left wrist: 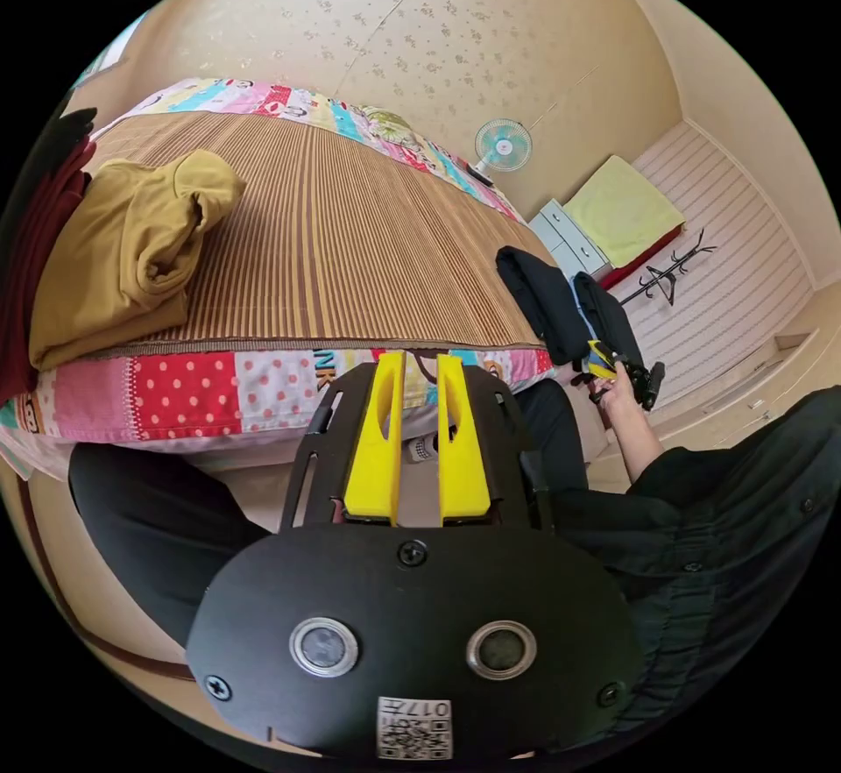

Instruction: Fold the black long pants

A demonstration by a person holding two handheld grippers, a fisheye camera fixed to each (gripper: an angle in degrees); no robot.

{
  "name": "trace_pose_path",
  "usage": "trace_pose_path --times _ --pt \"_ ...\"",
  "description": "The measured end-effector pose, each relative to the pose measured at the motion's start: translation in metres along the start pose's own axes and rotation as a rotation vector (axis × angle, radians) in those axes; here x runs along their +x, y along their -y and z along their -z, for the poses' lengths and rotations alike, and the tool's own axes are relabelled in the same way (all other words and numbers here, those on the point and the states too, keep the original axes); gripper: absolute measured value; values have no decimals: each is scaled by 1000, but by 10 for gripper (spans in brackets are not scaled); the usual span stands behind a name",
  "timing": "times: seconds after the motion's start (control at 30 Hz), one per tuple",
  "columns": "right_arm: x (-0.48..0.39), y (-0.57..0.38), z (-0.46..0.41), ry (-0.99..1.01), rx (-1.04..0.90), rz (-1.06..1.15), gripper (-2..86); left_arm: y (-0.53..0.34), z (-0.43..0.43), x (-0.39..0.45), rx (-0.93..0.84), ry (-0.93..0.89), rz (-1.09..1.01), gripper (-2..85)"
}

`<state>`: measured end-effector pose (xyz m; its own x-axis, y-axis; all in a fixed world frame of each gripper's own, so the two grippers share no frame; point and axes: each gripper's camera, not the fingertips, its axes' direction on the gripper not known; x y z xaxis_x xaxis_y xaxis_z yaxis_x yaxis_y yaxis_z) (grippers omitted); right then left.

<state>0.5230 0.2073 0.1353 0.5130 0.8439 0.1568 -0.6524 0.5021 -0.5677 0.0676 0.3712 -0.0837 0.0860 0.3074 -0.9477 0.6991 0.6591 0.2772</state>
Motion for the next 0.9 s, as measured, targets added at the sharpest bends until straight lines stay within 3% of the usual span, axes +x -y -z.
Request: trace_pose_path --times 0.17,0.27,0.37,0.5,0.63,0.7,0.9 --pt "27 -4 -29 207 -66 -26 167 -6 1 8 2 29 6 66" --pt "5 0 -36 234 -45 -53 114 -11 12 -2 26 61 55 66" --pt "-89 7 -19 148 58 219 78 -14 25 -10 60 67 86 66" --pt "-255 -1 -5 372 109 687 67 -17 33 -13 92 102 107 66" --pt "-395 -69 -39 634 -180 1206 62 -18 25 -9 102 97 129 66" --pt "-422 -115 -64 766 -383 1310 61 -19 18 -6 110 88 139 66" --pt "-366 -279 -122 1019 -928 1225 61 -22 5 5 118 69 170 66"
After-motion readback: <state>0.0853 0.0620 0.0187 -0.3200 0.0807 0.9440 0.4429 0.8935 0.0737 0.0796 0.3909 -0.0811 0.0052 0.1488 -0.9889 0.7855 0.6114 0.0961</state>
